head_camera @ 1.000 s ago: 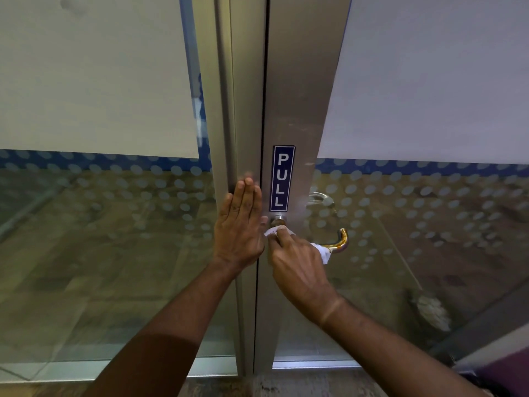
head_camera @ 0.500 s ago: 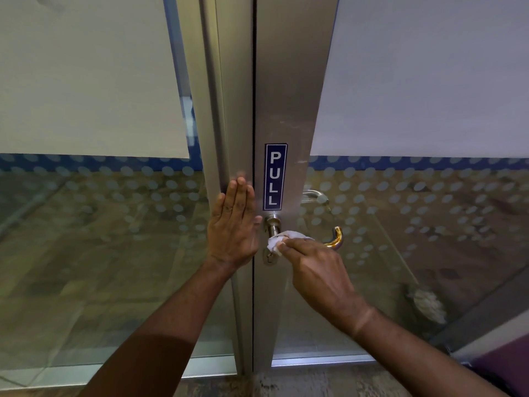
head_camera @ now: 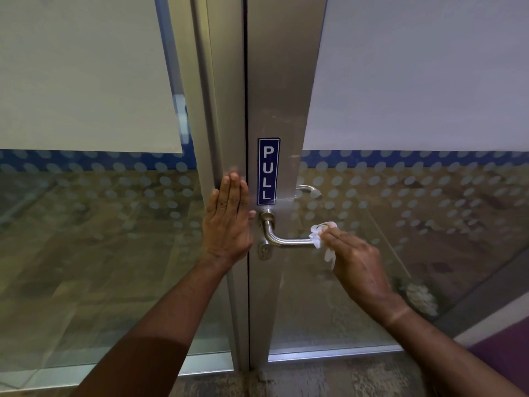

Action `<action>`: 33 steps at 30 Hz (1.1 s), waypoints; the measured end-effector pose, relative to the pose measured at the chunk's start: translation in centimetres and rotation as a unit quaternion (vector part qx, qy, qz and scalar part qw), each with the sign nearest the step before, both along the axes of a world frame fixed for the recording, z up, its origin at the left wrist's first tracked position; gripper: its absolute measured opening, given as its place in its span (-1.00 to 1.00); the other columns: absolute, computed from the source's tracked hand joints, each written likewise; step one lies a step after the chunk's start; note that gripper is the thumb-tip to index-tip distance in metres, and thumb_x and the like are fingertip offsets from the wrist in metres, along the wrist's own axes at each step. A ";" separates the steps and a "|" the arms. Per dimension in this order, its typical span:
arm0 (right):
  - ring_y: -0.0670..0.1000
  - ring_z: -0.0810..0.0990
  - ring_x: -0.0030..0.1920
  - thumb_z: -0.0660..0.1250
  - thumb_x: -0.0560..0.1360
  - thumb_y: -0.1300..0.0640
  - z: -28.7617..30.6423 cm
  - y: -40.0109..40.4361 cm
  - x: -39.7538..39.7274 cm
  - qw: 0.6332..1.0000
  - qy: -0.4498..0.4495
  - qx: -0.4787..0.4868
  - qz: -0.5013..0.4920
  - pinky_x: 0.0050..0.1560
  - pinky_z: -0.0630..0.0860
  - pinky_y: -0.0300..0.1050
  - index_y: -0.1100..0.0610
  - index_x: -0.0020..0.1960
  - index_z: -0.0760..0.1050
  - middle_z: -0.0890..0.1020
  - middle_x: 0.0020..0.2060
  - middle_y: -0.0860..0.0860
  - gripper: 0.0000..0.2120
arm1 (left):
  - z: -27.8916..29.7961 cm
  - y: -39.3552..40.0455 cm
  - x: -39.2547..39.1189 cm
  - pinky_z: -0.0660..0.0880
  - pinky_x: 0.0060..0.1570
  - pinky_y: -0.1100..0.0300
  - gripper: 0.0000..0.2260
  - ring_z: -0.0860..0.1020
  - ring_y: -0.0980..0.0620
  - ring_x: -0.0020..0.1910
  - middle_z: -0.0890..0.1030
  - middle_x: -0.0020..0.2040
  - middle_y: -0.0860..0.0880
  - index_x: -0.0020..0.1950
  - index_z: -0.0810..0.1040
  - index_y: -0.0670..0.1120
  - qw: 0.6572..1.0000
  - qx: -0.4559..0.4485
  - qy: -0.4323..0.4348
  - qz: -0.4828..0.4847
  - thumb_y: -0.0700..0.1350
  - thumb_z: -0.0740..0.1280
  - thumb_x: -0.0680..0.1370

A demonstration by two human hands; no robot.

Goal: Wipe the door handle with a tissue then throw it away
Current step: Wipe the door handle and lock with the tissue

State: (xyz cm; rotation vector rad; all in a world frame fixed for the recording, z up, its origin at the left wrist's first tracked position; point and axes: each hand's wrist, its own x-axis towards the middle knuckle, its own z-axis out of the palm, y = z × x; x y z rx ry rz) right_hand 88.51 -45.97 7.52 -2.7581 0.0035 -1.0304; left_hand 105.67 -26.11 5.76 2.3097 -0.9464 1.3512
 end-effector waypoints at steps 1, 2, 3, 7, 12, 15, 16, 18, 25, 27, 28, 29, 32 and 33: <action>0.02 0.69 0.03 0.44 0.22 0.54 -0.3 -0.1 0.1 1.000 -0.003 0.004 -0.005 -0.04 0.57 -0.18 0.12 0.08 0.67 0.70 0.06 0.03 -0.49 | 0.0 0.1 -0.1 -0.27 0.54 0.05 -0.33 -0.26 -0.05 0.58 -0.33 0.58 -0.11 0.57 -0.28 -0.17 1.000 0.001 0.001 0.000 -0.08 0.07 0.61; 0.02 0.68 0.05 0.43 0.24 0.53 -0.5 -0.2 0.2 1.000 -0.009 0.009 -0.006 0.03 0.53 -0.20 0.14 0.08 0.67 0.70 0.06 0.05 -0.51 | 0.0 0.1 -0.1 -0.28 0.54 0.05 -0.33 -0.26 -0.05 0.58 -0.33 0.58 -0.11 0.57 -0.28 -0.18 1.000 0.003 0.001 -0.001 -0.07 0.07 0.61; 0.02 0.67 0.07 0.40 0.28 0.51 -0.6 -0.3 0.3 1.000 -0.019 0.016 -0.004 0.08 0.50 -0.24 0.15 0.08 0.67 0.70 0.06 0.06 -0.55 | -0.1 0.2 -0.1 -0.28 0.54 0.05 -0.33 -0.26 -0.05 0.58 -0.34 0.58 -0.11 0.57 -0.28 -0.17 1.000 0.006 0.001 -0.002 -0.07 0.07 0.61; 0.04 0.69 0.02 0.29 0.29 0.39 -0.3 0.1 0.5 0.999 -0.013 0.048 -0.020 -0.08 0.59 -0.15 0.13 0.07 0.67 0.70 0.07 0.02 -0.58 | 0.0 0.3 -0.1 -0.28 0.54 0.05 -0.33 -0.26 -0.05 0.58 -0.33 0.58 -0.11 0.57 -0.27 -0.18 1.000 0.011 -0.003 -0.002 -0.07 0.07 0.61; 0.03 0.67 0.07 0.34 0.28 0.52 0.0 0.3 1.5 0.993 0.024 0.096 -0.057 0.01 0.62 -0.03 0.12 0.08 0.67 0.67 0.12 -0.01 -0.52 | 0.0 0.3 -0.1 -0.28 0.54 0.05 -0.34 -0.27 -0.05 0.58 -0.34 0.58 -0.10 0.57 -0.27 -0.17 1.000 0.013 -0.001 -0.004 -0.06 0.06 0.62; -0.02 0.64 0.13 0.32 0.42 0.46 0.4 0.3 1.7 0.988 0.026 0.140 -0.057 0.16 0.50 -0.24 0.14 0.10 0.65 0.68 0.10 0.01 -0.63 | 0.0 0.4 -0.1 -0.29 0.53 0.05 -0.34 -0.26 -0.06 0.58 -0.34 0.58 -0.11 0.57 -0.27 -0.18 1.000 0.014 0.001 -0.002 -0.06 0.06 0.62; -0.02 0.66 0.08 0.31 0.46 0.42 0.6 0.2 1.7 0.987 0.026 0.151 -0.056 0.12 0.49 -0.28 0.14 0.10 0.65 0.69 0.06 0.02 -0.68 | 0.0 0.4 -0.1 -0.29 0.53 0.05 -0.33 -0.26 -0.06 0.58 -0.33 0.58 -0.11 0.57 -0.27 -0.18 1.000 0.013 0.000 -0.003 -0.06 0.07 0.61; 0.02 0.67 -0.07 0.29 0.52 0.32 1.0 0.0 1.7 0.982 0.039 0.175 -0.066 0.01 0.55 -0.20 0.11 0.09 0.65 0.72 -0.06 0.06 -0.75 | 0.0 0.4 -0.2 -0.29 0.54 0.05 -0.33 -0.26 -0.05 0.58 -0.33 0.58 -0.10 0.57 -0.27 -0.17 1.000 0.014 0.001 -0.007 -0.06 0.08 0.61; -0.08 0.67 -0.06 0.25 0.55 0.21 0.9 -2.0 0.8 0.893 0.005 0.439 -0.100 0.00 0.64 0.03 -0.06 0.03 0.62 0.70 -0.09 -0.07 -0.76 | 0.0 0.5 -0.1 -0.28 0.54 0.05 -0.33 -0.26 -0.06 0.58 -0.33 0.58 -0.11 0.57 -0.27 -0.17 1.000 0.016 -0.004 -0.009 -0.06 0.08 0.61; -0.02 0.67 -0.07 0.24 0.57 0.16 0.4 -2.1 0.4 0.881 -0.003 0.460 -0.109 -0.07 0.65 0.08 -0.08 -0.05 0.56 0.69 -0.12 -0.04 -0.82 | -0.1 0.5 -0.2 -0.29 0.53 0.05 -0.32 -0.26 -0.06 0.58 -0.33 0.58 -0.10 0.57 -0.27 -0.17 1.000 0.016 -0.004 -0.010 -0.05 0.08 0.61; 0.02 0.67 -0.07 0.22 0.57 0.17 0.1 -2.1 0.2 0.879 -0.002 0.463 -0.112 -0.10 0.65 0.11 -0.08 -0.07 0.53 0.67 -0.13 -0.02 -0.82 | -0.1 0.5 -0.1 -0.29 0.53 0.05 -0.33 -0.26 -0.06 0.58 -0.33 0.58 -0.11 0.57 -0.27 -0.17 1.000 0.016 -0.005 -0.010 -0.05 0.08 0.61; 0.04 0.67 -0.08 0.21 0.56 0.18 -0.1 -2.1 0.1 0.878 0.004 0.464 -0.113 -0.12 0.65 0.15 -0.08 -0.09 0.51 0.67 -0.14 -0.01 -0.81 | -0.1 0.5 -0.2 -0.29 0.53 0.05 -0.33 -0.26 -0.06 0.58 -0.33 0.58 -0.11 0.57 -0.27 -0.18 1.000 0.016 -0.005 -0.010 -0.05 0.07 0.62; 0.05 0.69 -0.13 0.25 0.49 0.28 -0.8 -2.1 -0.3 0.874 0.048 0.472 -0.105 -0.16 0.65 0.12 -0.06 -0.16 0.60 0.71 -0.21 -0.02 -0.72 | -0.1 0.6 -0.2 -0.29 0.53 0.05 -0.34 -0.26 -0.05 0.58 -0.33 0.58 -0.11 0.57 -0.27 -0.18 1.000 0.019 -0.003 -0.010 -0.04 0.06 0.62; 0.01 0.69 -0.14 0.28 0.47 0.30 -0.8 -2.1 -0.3 0.875 0.069 0.467 -0.104 -0.18 0.64 -0.01 -0.07 -0.18 0.65 0.72 -0.22 -0.04 -0.70 | -0.1 0.6 -0.2 -0.29 0.53 0.05 -0.35 -0.26 -0.06 0.58 -0.33 0.58 -0.11 0.57 -0.27 -0.18 1.000 0.021 -0.002 -0.009 -0.04 0.05 0.63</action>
